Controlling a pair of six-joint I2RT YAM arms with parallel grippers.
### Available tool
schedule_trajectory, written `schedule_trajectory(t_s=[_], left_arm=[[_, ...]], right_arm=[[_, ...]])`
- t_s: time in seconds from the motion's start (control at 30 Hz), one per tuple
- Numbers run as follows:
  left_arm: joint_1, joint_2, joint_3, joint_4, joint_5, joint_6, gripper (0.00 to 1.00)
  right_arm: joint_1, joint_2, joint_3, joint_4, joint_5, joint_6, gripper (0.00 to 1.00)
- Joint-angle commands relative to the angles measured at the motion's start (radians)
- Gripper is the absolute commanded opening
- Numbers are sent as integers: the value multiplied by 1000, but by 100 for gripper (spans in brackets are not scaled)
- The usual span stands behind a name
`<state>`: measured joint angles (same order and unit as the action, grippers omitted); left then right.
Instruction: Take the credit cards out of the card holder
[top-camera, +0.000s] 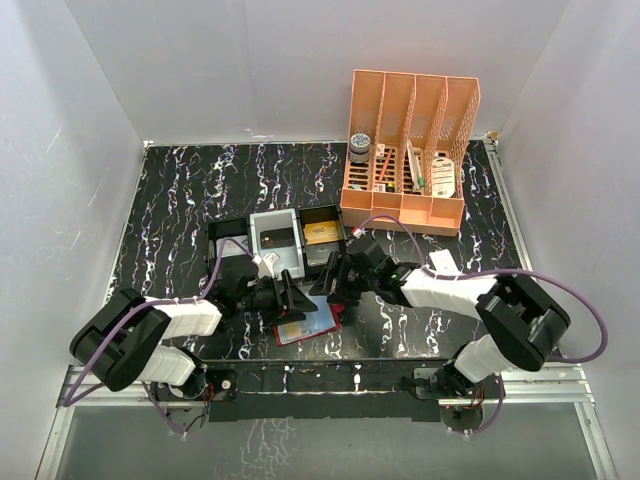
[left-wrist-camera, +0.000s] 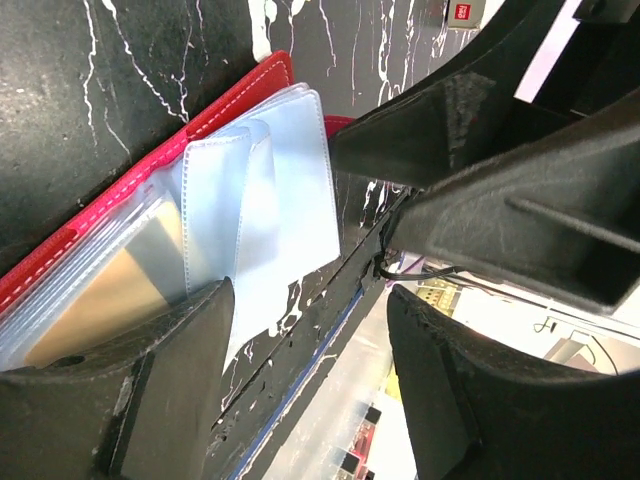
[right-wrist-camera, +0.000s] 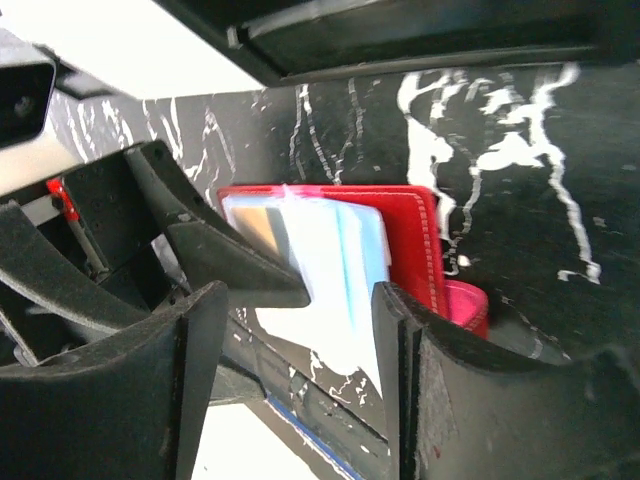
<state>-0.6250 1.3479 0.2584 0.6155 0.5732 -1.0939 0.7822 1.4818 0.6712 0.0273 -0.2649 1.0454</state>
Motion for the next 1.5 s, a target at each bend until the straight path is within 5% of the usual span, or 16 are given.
schedule_trajectory(t_s=[0.0,0.3,0.73,0.87,1.1,1.3,1.47], left_arm=[[-8,16,37,63,29,-1,61],[-11,11,54,86,40,-14,61],[-31,69,59,138,87,-19,61],[-33,30,72,94,82,-7,61],[-33,-292,162,-452,-137,173,65],[-24,-523,202,-928,-478,178,69],[-18,-628,209,-1155,-662,60,73]], right_arm=[[-13,-79,16,-90,140,-24,54],[-12,-39,35,31,-33,-72,32],[-13,132,122,-18,-126,-130,46],[-14,160,155,-122,-54,-164,33],[-14,104,184,-269,122,-201,25],[-18,33,223,-341,210,-248,44],[-4,-34,225,-269,150,-287,53]])
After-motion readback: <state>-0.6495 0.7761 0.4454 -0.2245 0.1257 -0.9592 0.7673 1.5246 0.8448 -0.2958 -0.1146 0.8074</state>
